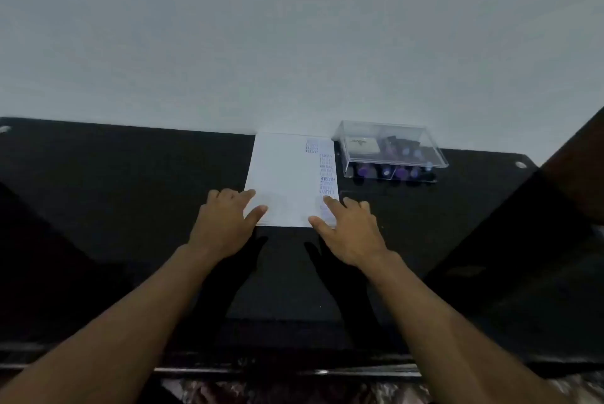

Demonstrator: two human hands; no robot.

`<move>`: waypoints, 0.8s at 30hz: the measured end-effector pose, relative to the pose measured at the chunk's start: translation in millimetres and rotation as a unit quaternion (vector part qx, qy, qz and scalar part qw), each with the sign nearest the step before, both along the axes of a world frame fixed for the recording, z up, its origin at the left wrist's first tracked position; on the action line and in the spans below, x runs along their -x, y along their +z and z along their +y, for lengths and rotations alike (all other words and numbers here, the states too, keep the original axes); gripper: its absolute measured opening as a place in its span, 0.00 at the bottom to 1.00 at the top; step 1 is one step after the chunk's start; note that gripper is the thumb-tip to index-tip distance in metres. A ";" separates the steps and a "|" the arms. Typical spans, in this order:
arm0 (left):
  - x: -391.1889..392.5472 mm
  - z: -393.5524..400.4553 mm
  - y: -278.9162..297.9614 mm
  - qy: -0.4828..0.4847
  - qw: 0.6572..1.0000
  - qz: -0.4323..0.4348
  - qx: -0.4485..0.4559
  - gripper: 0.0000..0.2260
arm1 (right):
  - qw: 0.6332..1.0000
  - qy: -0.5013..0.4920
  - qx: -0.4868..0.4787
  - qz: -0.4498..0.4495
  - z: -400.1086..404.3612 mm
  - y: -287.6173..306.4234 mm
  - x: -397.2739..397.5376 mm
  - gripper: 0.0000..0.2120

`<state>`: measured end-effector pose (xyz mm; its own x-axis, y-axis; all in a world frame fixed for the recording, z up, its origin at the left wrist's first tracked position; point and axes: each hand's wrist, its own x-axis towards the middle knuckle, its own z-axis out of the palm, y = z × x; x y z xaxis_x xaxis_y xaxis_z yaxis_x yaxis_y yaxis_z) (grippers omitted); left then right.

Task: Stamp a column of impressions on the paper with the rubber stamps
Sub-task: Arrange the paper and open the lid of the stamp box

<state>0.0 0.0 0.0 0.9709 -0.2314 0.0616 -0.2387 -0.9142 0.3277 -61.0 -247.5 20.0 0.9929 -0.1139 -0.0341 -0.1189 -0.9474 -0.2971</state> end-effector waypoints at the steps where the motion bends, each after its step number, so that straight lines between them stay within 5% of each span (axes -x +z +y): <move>1: -3.8 -2.7 -0.5 0.001 1.000 0.002 -0.003 0.33 | 1.000 -0.004 0.004 0.000 -0.9 -2.8 -5.7 0.32; 6: -12.8 -22.2 -2.6 0.060 0.997 0.018 0.042 0.24 | 0.999 -0.033 0.023 -0.013 -0.5 -17.2 -29.6 0.30; 24: -35.7 -58.6 11.9 0.220 0.944 0.137 0.203 0.25 | 0.973 -0.163 -0.159 0.019 25.9 -11.3 -58.8 0.26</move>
<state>35.7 -58.6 11.9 0.9598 0.1862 -0.2098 0.2798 -0.6904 0.6671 -2.1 -221.6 8.7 0.9027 -0.4011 -0.1558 -0.4153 -0.7175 -0.5591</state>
